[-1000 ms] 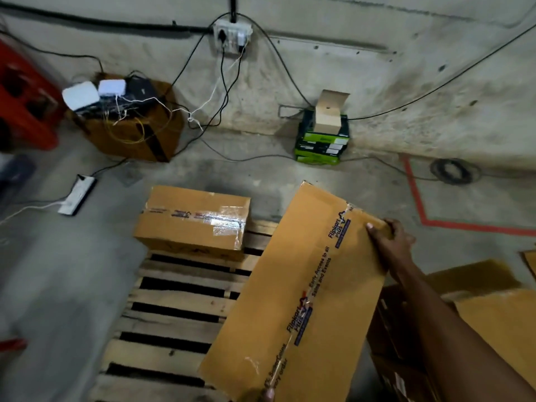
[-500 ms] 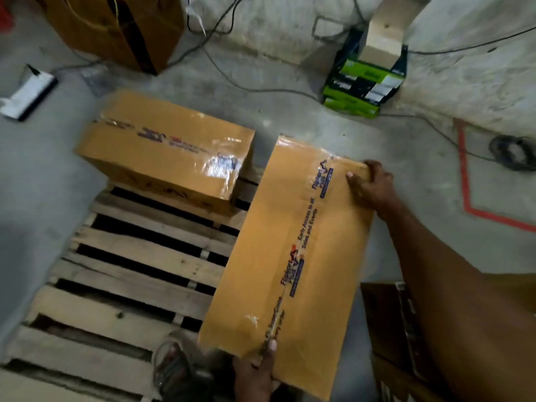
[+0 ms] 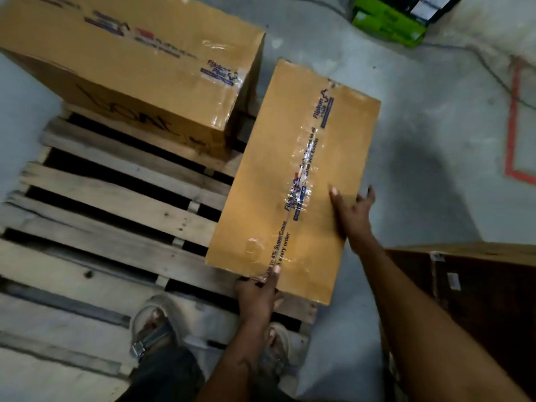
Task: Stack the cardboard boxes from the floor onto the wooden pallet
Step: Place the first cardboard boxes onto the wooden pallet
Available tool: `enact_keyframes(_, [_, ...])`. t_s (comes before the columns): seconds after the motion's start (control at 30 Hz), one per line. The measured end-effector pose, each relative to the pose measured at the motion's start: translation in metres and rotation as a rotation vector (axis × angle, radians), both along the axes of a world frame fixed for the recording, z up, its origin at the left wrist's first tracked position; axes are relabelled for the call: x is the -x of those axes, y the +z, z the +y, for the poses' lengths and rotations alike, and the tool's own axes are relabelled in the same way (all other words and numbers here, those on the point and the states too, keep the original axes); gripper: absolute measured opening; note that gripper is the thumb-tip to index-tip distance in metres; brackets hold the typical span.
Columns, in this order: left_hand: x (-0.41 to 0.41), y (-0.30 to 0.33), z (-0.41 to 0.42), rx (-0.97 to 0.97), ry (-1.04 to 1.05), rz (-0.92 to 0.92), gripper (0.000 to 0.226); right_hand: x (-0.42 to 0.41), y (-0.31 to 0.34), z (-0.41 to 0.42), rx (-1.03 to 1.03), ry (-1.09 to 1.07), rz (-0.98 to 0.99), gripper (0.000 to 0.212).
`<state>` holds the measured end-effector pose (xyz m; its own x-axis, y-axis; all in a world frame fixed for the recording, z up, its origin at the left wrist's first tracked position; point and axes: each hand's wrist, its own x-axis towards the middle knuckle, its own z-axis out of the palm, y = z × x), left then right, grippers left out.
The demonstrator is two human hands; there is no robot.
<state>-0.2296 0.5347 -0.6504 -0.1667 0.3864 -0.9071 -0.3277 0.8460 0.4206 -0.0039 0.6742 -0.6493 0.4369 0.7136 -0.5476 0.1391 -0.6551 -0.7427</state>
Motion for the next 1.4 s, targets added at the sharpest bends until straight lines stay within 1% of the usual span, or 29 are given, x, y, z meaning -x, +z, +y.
enact_keyframes(0.03, [0.007,0.0,0.003,0.016,-0.032,0.068,0.099,0.009,0.004,-0.03,0.041,-0.024,0.042,0.134])
enact_keyframes(0.07, [0.016,0.001,0.01,0.005,-0.06,0.145,0.112,0.019,0.006,-0.059,0.069,-0.029,0.07,0.126])
enact_keyframes(0.1, [0.024,0.007,0.019,-0.011,-0.038,0.183,0.121,0.031,0.011,-0.089,0.068,-0.007,0.092,0.118])
enact_keyframes(0.2, [0.05,0.013,0.047,-0.101,0.059,0.21,0.127,0.059,0.01,-0.146,0.031,0.034,0.092,0.097])
enact_keyframes(0.23, [0.058,0.01,0.052,-0.122,0.063,0.216,0.125,0.064,0.008,-0.151,0.024,0.028,0.08,0.093])
enact_keyframes(0.3, [0.067,0.009,0.057,-0.14,0.027,0.26,0.105,0.067,0.003,-0.148,0.014,0.004,0.107,0.089])
enact_keyframes(0.37, [0.071,0.008,0.058,-0.154,-0.003,0.313,0.085,0.07,0.003,-0.14,0.01,-0.012,0.127,0.092])
enact_keyframes(0.4, [0.073,0.006,0.059,-0.176,-0.014,0.339,0.081,0.071,0.003,-0.136,0.006,-0.018,0.127,0.093])
enact_keyframes(0.53, [0.074,0.008,0.074,-0.254,-0.063,0.393,0.071,0.07,-0.001,-0.121,-0.003,-0.015,0.112,0.09])
enact_keyframes(0.6, [0.072,0.008,0.085,-0.269,-0.068,0.401,0.068,0.068,-0.002,-0.112,-0.008,-0.012,0.134,0.08])
enact_keyframes(0.67, [0.072,0.008,0.094,-0.279,-0.06,0.394,0.072,0.07,0.001,-0.102,-0.009,-0.015,0.144,0.074])
enact_keyframes(0.7, [0.073,0.008,0.097,-0.281,-0.048,0.378,0.076,0.071,0.001,-0.098,-0.004,-0.021,0.138,0.076])
enact_keyframes(0.8, [0.076,0.007,0.103,-0.252,-0.081,0.389,0.079,0.072,0.001,-0.094,-0.018,-0.038,0.142,0.098])
enact_keyframes(0.83, [0.076,0.011,0.104,-0.24,-0.12,0.403,0.078,0.073,0.002,-0.093,-0.013,-0.052,0.144,0.098])
enact_keyframes(0.9, [0.077,0.02,0.106,-0.219,-0.243,0.446,0.078,0.07,0.005,-0.095,-0.01,-0.077,0.144,0.089])
enact_keyframes(0.97, [0.075,0.029,0.101,-0.165,-0.446,0.475,0.077,0.057,0.01,-0.102,0.021,-0.086,0.107,0.084])
enact_keyframes(1.07, [0.056,0.039,0.084,-0.047,-0.823,0.447,0.075,0.026,0.02,-0.116,0.039,-0.12,-0.023,0.085])
enact_keyframes(1.1, [0.046,0.042,0.075,-0.015,-0.953,0.383,0.079,0.013,0.023,-0.124,0.037,-0.168,-0.077,0.087])
enact_keyframes(1.13, [0.036,0.044,0.067,0.001,-1.064,0.265,0.085,0.0,0.024,-0.133,0.028,-0.234,-0.132,0.095])
enact_keyframes(1.17, [0.027,0.048,0.06,0.014,-1.148,0.113,0.089,-0.011,0.025,-0.141,0.017,-0.321,-0.156,0.107])
enact_keyframes(1.2, [0.016,0.053,0.057,0.04,-1.211,-0.056,0.087,-0.02,0.027,-0.147,0.01,-0.444,-0.118,0.121])
enact_keyframes(1.23, [0.004,0.058,0.054,0.056,-1.295,-0.19,0.079,-0.028,0.027,-0.154,0.013,-0.575,-0.033,0.132])
enact_keyframes(1.27, [-0.005,0.066,0.056,0.032,-1.426,-0.224,0.065,-0.032,0.027,-0.159,0.047,-0.676,0.049,0.136])
enact_keyframes(1.3, [-0.016,0.074,0.063,-0.049,-1.563,-0.116,0.052,-0.033,0.026,-0.164,0.099,-0.728,0.11,0.134])
enact_keyframes(1.33, [-0.026,0.08,0.076,-0.177,-1.649,0.126,0.042,-0.03,0.027,-0.168,0.178,-0.729,0.132,0.127])
enact_keyframes(1.37, [-0.033,0.082,0.097,-0.323,-1.621,0.404,0.036,-0.024,0.025,-0.171,0.233,-0.682,0.142,0.12])
enact_keyframes(1.4, [-0.036,0.085,0.126,-0.445,-1.491,0.589,0.032,-0.016,0.024,-0.174,0.265,-0.625,0.151,0.112])
